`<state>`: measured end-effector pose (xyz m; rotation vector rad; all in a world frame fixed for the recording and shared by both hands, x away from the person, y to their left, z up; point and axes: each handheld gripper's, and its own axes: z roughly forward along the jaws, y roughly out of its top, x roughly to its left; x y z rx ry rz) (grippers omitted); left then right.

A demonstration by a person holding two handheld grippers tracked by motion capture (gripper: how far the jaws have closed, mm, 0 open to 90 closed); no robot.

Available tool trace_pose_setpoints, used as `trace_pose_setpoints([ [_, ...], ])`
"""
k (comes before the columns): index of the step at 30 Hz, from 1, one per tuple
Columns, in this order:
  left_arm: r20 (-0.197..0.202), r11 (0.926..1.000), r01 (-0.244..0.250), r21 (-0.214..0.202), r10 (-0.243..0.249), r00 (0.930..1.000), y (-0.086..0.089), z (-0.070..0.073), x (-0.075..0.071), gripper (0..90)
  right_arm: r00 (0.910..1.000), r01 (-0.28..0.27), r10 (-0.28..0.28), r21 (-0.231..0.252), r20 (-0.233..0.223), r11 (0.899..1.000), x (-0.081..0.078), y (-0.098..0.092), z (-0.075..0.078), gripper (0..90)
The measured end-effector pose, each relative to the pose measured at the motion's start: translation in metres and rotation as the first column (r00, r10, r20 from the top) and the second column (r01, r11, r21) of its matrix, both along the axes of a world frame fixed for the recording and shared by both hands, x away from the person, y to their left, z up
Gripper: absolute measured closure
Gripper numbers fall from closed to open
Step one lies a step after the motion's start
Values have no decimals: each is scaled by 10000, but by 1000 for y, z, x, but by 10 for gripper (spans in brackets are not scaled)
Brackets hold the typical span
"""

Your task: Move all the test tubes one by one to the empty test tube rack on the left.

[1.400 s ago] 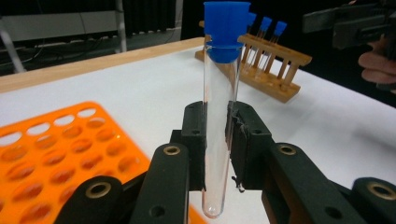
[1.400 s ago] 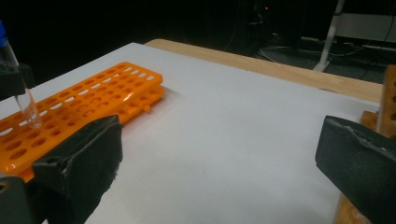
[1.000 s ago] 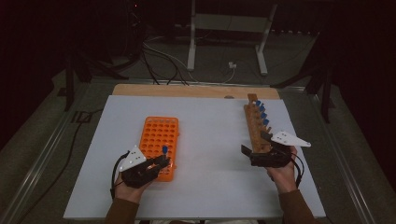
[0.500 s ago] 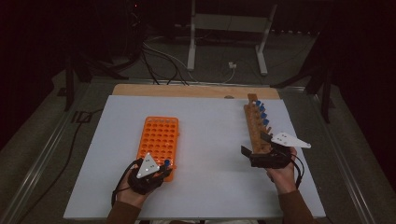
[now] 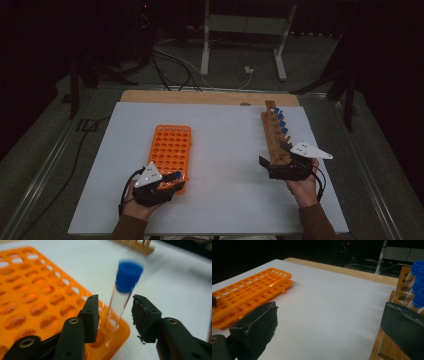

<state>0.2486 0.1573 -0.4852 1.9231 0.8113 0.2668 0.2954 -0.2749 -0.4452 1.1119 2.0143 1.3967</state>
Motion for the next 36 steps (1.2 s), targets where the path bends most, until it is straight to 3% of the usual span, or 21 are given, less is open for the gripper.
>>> trace_pose_setpoints([
  [1, -140, 9998, -60, -205, 57, 9999, 2, 2, 1, 521, 10000, 0, 0, 0, 0, 10000, 0, 0, 0, 8],
  [5, -60, 9977, -112, -669, 108, 9999, 10, 5, 1, 451, 9999, 144, -144, 29, -61, 9999, 3, -3, 0, 9],
  [7, 160, 9965, -296, -787, 310, 9994, 13, 7, 0, 338, 9992, 394, -395, -167, -36, 9991, 5, -7, 0, 9],
  [8, 255, 9953, -314, -920, 339, 9991, 15, 9, 0, 338, 9992, 394, -395, -167, -36, 9991, 5, -7, 0, 9],
  [11, 665, 9934, -714, -895, 774, 9948, 18, 13, -2, 188, 9980, 614, -616, -135, -105, 9980, 9, -15, 0, 9],
  [15, 938, 9845, -1502, -902, 1586, 9829, 23, 15, -1, 7, 9934, 1112, -1118, -212, -269, 9936, 19, -27, -1, 19],
  [20, 1134, 9651, -2384, -1088, 2503, 9615, 32, 16, 0, 6, 9855, 1580, -1611, -571, -539, 9858, 38, -35, -2, 83],
  [22, 1047, 9564, -2666, -1196, 2792, 9545, 35, 15, 1, 6, 9833, 1648, -1685, -565, -687, 9847, 47, -37, -4, 160],
  [24, 871, 9522, -2771, -1289, 2892, 9533, 38, 13, 3, 6, 9783, 1843, -1902, -754, -816, 9800, 56, -37, -7, 237],
  [27, 816, 9470, -2960, -1247, 3071, 9482, 40, 11, 5, 6, 9707, 2141, -2226, -954, -905, 9721, 65, -36, -11, 461],
  [30, 758, 9461, -3006, -1203, 3107, 9475, 39, 10, 6, 6, 9634, 2417, -2520, -1107, -911, 9640, 70, -35, -15, 663],
  [33, 806, 9478, -2966, -1175, 3068, 9484, 37, 10, 6, 6, 9627, 2499, -2608, -1327, -721, 9591, 73, -32, -17, 757],
  [36, 840, 9469, -2996, -1165, 3100, 9470, 36, 9, 5, 6, 9602, 2613, -2714, -1320, -652, 9562, 74, -29, -18, 760],
])
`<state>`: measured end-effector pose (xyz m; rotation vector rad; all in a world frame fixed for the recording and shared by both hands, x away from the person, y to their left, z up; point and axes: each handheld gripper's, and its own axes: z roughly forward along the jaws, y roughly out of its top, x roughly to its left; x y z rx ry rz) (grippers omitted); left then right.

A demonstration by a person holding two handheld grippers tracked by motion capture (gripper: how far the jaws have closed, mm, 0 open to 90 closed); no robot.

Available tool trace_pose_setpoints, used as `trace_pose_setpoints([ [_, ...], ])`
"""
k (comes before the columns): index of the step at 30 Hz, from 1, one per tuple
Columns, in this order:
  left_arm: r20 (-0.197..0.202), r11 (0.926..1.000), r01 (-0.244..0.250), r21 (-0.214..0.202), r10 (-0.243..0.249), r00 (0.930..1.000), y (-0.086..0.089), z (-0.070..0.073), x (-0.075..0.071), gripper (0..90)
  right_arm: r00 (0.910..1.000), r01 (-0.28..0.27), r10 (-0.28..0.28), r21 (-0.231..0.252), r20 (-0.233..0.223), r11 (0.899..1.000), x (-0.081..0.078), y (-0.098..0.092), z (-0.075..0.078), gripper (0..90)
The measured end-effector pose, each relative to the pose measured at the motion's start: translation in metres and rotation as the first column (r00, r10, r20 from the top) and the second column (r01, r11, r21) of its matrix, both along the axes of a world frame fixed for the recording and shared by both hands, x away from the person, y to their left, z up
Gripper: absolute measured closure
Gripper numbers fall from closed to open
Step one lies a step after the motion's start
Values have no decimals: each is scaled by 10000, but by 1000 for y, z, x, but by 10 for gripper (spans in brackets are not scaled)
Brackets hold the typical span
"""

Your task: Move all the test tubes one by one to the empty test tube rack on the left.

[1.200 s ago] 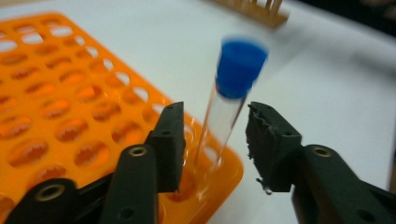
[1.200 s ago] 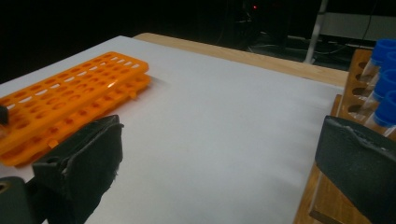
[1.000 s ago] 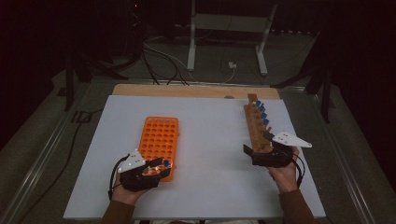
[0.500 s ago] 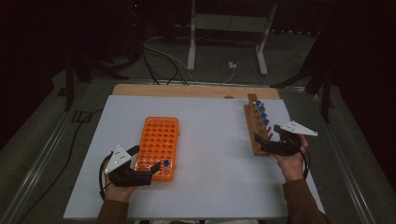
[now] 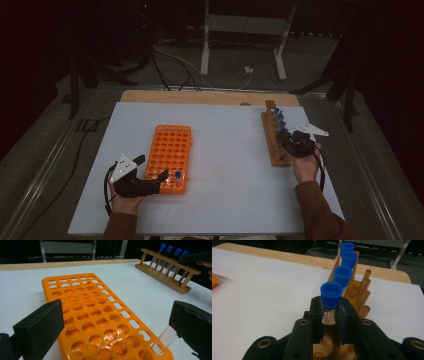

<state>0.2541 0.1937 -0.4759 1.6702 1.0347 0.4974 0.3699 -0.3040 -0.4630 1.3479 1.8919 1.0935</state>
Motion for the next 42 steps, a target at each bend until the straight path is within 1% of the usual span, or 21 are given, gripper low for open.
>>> trace_pose_setpoints([
  [3, -3, 10000, -50, 48, 50, 10000, 0, 0, 0, 6, 9999, 164, -164, 117, 5, 9998, 2, 1, -1, 759],
  [6, 22, 10000, -59, 37, 59, 10000, 0, -1, 0, 6, 9995, 311, -310, 343, -31, 9989, 4, 0, -1, 759],
  [10, 72, 10000, -68, 22, 68, 10000, -1, -1, 0, 6, 9994, 347, -347, 171, 25, 9993, 5, 3, -1, 768],
  [13, 131, 9999, -105, 61, 104, 9999, 0, -1, 0, 6, 9993, 371, -374, 261, 91, 9990, 4, 1, 0, 769],
  [16, 280, 9998, -163, 102, 161, 9995, 0, -2, 0, 6, 9991, 347, -357, 422, 244, 9985, 1, -1, 5, 770],
  [22, 517, 9994, -250, 253, 237, 9984, -1, -3, -1, 6, 9977, 146, -174, 426, 656, 9990, -4, -1, 19, 770],
  [26, 645, 9979, -308, 572, 271, 9975, -3, -4, 0, 7, 9956, 60, -96, 387, 933, 9992, -9, 0, 30, 770],
  [28, 651, 9979, -327, 559, 291, 9975, -4, -4, 0, 7, 9941, 11, -44, 300, 1086, 9995, -10, -1, 36, 770],
  [33, 591, 9977, -467, 499, 437, 9973, -3, -3, -1, 7, 9889, -104, 59, 294, 1485, 9995, -16, -1, 52, 770],
  [37, 607, 9979, -548, 342, 526, 9968, -3, -3, 0, 13, 9854, -286, 232, 295, 1685, 9992, -20, 3, 60, 770],
  [40, 586, 9975, -686, 140, 677, 9960, -2, -2, 4, 18, 9829, -514, 410, 535, 1793, 9972, -22, 8, 63, 770],
  [42, 585, 9969, -785, 19, 783, 9952, 0, 2, 7, 18, 9826, -715, 588, 669, 1759, 9952, -23, 14, 64, 770],
])
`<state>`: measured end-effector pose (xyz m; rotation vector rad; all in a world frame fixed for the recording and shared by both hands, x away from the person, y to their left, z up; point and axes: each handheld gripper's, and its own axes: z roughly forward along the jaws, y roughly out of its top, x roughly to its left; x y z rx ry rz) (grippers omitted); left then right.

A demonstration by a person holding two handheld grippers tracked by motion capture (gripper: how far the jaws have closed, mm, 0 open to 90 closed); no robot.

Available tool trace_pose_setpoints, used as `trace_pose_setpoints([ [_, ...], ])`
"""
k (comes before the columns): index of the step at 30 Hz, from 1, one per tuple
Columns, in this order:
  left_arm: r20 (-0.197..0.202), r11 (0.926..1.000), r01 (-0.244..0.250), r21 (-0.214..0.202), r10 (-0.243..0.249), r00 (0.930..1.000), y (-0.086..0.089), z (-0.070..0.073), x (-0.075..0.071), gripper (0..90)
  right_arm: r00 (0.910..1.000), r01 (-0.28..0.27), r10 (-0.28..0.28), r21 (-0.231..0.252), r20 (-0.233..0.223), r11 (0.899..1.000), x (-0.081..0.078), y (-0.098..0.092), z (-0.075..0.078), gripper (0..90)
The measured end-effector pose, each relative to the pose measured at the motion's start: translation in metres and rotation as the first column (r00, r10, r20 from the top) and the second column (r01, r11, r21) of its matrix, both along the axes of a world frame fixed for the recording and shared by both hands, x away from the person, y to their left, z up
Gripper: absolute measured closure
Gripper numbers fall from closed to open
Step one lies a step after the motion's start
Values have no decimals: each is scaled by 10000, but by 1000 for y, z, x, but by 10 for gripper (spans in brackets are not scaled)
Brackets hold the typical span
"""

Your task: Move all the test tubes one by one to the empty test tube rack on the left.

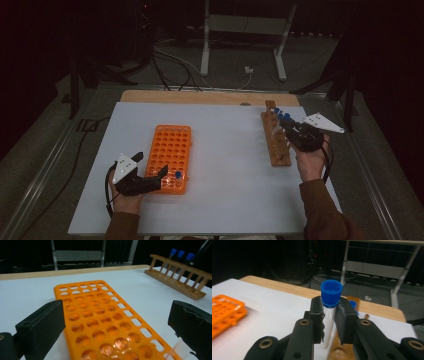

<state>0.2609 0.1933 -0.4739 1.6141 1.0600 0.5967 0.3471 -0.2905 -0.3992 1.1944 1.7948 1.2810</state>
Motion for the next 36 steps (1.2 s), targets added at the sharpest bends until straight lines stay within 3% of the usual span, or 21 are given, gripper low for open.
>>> trace_pose_setpoints([
  [7, 102, 10000, 67, -9, -67, 9999, -3, 21, 7, 22, 9955, -923, 924, 59, -198, 9957, -2, 30, -3, 770],
  [13, 137, 9990, 433, 118, -435, 9990, -13, 32, 16, 22, 9839, -1742, 1751, 251, -363, 9844, -4, 62, -6, 770],
  [20, 66, 9937, 1051, 387, -1054, 9944, -28, 41, 31, 42, 9601, -2717, 2741, 470, -555, 9612, -4, 103, -8, 770],
  [26, -263, 9923, 1196, 322, -1188, 9926, -35, 40, 50, 46, 9350, -3434, 3472, 604, -726, 9372, -3, 139, -7, 769],
  [32, -337, 9850, 1657, 481, -1642, 9859, -43, 40, 56, 60, 9159, -3873, 3909, 549, -911, 9203, 2, 168, -9, 769],
  [34, -300, 9819, 1814, 546, -1800, 9832, -45, 39, 58, 90, 9120, -3951, 3988, 554, -959, 9170, 4, 175, -11, 769],
  [36, -254, 9756, 2108, 611, -2096, 9774, -47, 38, 60, 180, 9068, -4029, 4088, 731, -1027, 9123, 6, 182, -11, 769],
])
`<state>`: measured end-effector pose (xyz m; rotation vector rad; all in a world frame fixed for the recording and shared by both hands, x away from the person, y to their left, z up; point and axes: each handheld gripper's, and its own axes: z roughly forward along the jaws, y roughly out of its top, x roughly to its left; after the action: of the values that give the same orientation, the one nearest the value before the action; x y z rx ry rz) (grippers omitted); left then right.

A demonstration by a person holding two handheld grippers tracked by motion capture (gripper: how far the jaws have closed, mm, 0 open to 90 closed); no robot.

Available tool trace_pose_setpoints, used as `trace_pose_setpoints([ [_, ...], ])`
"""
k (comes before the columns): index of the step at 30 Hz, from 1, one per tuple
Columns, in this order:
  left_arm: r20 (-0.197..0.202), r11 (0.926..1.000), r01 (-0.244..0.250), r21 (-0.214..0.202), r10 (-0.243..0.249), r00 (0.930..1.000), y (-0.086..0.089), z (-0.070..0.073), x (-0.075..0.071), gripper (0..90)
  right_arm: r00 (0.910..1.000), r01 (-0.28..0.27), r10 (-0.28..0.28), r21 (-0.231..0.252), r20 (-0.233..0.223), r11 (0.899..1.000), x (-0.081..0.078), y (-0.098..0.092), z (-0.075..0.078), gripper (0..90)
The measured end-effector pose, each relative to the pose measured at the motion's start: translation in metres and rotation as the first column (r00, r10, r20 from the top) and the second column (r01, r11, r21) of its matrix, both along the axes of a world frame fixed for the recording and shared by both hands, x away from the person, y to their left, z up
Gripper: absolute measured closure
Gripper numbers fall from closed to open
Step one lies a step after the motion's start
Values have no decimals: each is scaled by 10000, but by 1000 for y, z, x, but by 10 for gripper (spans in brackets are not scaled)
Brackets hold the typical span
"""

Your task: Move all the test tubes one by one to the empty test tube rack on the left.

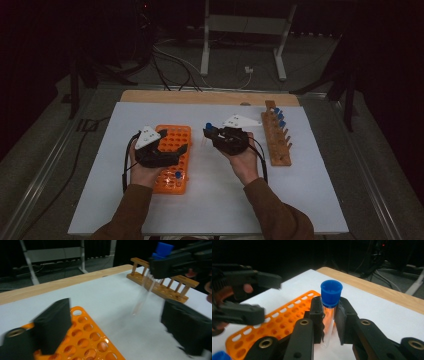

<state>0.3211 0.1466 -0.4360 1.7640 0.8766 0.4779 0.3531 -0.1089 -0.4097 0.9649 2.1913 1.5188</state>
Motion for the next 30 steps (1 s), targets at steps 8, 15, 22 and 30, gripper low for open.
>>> trace_pose_setpoints([
  [8, 195, 9928, 989, 674, -1004, 9948, -17, -4, 9, 462, 9985, -511, 514, 173, -201, 9985, 1, 21, 4, 769],
  [15, 268, 9915, 1198, 515, -1213, 9923, -22, -5, 10, 659, 9961, -801, 810, 255, -353, 9965, -1, 28, 4, 769],
  [22, 274, 9899, 1356, 403, -1367, 9902, -22, -5, 10, 764, 9954, -890, 895, 142, -354, 9959, -3, 29, 2, 769],
  [30, 230, 9919, 1192, 446, -1203, 9925, -21, -6, 11, 783, 9946, -987, 1000, 459, -264, 9941, -4, 22, 4, 548],
])
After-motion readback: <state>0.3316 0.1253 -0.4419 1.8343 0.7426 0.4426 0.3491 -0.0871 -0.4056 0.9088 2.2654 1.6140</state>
